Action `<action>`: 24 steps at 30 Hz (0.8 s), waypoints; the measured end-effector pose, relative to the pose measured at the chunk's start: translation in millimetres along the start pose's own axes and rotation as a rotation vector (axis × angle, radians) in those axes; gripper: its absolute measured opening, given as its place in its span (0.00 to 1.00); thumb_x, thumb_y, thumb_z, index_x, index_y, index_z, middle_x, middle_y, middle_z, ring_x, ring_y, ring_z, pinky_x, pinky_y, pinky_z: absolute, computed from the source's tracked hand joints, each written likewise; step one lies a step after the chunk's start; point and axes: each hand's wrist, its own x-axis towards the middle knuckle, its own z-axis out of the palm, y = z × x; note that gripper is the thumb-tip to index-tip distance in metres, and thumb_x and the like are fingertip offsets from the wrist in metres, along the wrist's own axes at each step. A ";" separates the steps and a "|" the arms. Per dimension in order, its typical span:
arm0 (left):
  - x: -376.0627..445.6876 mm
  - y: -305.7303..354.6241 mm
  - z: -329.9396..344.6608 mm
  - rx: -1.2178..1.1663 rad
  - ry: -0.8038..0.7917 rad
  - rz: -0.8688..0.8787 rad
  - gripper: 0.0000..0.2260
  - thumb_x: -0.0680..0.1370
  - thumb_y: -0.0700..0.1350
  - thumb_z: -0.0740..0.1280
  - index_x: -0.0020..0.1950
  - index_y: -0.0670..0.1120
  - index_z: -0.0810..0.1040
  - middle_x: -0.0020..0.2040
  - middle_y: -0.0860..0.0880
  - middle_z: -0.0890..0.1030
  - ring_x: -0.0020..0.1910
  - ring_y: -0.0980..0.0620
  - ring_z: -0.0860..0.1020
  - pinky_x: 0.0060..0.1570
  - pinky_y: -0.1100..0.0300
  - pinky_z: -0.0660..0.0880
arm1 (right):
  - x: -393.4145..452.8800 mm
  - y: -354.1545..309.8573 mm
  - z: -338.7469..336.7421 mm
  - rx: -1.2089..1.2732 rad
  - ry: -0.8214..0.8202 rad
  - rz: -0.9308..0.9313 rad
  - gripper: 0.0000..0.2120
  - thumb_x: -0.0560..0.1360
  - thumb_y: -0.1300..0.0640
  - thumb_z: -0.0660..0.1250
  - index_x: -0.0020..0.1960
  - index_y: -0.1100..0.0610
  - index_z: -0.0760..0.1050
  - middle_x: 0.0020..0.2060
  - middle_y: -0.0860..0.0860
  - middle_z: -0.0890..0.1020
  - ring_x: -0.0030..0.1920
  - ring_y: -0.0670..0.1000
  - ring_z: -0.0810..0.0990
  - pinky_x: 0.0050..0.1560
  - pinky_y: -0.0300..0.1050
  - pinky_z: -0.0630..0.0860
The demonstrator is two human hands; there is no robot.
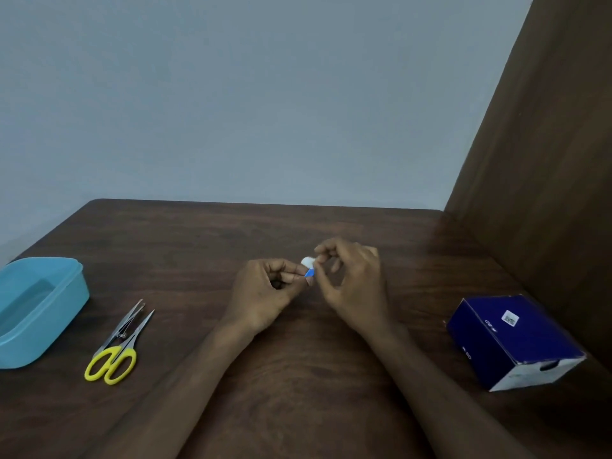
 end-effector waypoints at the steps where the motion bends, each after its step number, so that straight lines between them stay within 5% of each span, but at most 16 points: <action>1: -0.3 0.5 0.5 0.005 -0.002 -0.007 0.03 0.76 0.45 0.81 0.48 0.51 0.90 0.41 0.53 0.90 0.43 0.53 0.88 0.45 0.58 0.81 | 2.6 5.1 -0.2 0.001 0.037 0.067 0.09 0.74 0.55 0.77 0.51 0.48 0.79 0.40 0.39 0.83 0.35 0.43 0.79 0.50 0.55 0.79; 6: -2.2 2.0 3.1 0.115 0.097 0.057 0.05 0.74 0.44 0.81 0.46 0.54 0.90 0.37 0.57 0.88 0.35 0.56 0.85 0.36 0.65 0.77 | 10.4 19.1 -8.1 -0.051 0.216 0.289 0.10 0.74 0.55 0.78 0.51 0.48 0.79 0.40 0.41 0.85 0.33 0.44 0.80 0.44 0.55 0.83; 10: -3.8 1.6 2.3 0.240 0.186 0.137 0.06 0.72 0.42 0.80 0.43 0.54 0.90 0.33 0.60 0.86 0.31 0.65 0.82 0.33 0.70 0.74 | 3.4 1.9 -8.4 -0.089 0.137 0.057 0.09 0.74 0.56 0.77 0.51 0.45 0.81 0.43 0.39 0.85 0.37 0.44 0.80 0.53 0.57 0.76; 13: -4.4 0.7 2.2 0.310 0.192 0.192 0.06 0.72 0.44 0.80 0.39 0.55 0.87 0.34 0.62 0.85 0.32 0.65 0.83 0.34 0.62 0.79 | -1.8 -4.5 -4.9 -0.162 -0.015 -0.165 0.06 0.77 0.55 0.75 0.53 0.45 0.84 0.46 0.41 0.85 0.42 0.44 0.81 0.52 0.56 0.69; 16: -4.5 -1.0 1.6 0.329 0.180 0.182 0.07 0.71 0.45 0.80 0.38 0.56 0.86 0.34 0.62 0.85 0.33 0.64 0.83 0.36 0.55 0.82 | 2.4 5.3 -4.1 -0.241 -0.014 -0.163 0.08 0.77 0.56 0.75 0.51 0.44 0.85 0.46 0.41 0.84 0.45 0.44 0.82 0.52 0.53 0.65; 20: -4.3 -1.1 2.3 0.301 0.157 0.158 0.05 0.70 0.50 0.78 0.41 0.62 0.88 0.36 0.64 0.86 0.36 0.67 0.84 0.40 0.54 0.84 | 6.6 25.3 -5.6 -0.329 -0.014 0.140 0.05 0.77 0.51 0.73 0.51 0.42 0.86 0.46 0.41 0.84 0.44 0.45 0.83 0.55 0.54 0.70; 24: -1.9 0.3 2.5 0.193 0.201 0.150 0.05 0.74 0.47 0.82 0.45 0.58 0.90 0.35 0.62 0.87 0.34 0.62 0.84 0.36 0.66 0.77 | 15.1 29.0 -2.5 0.270 0.210 0.668 0.06 0.74 0.54 0.79 0.46 0.47 0.84 0.41 0.43 0.87 0.39 0.44 0.85 0.47 0.50 0.83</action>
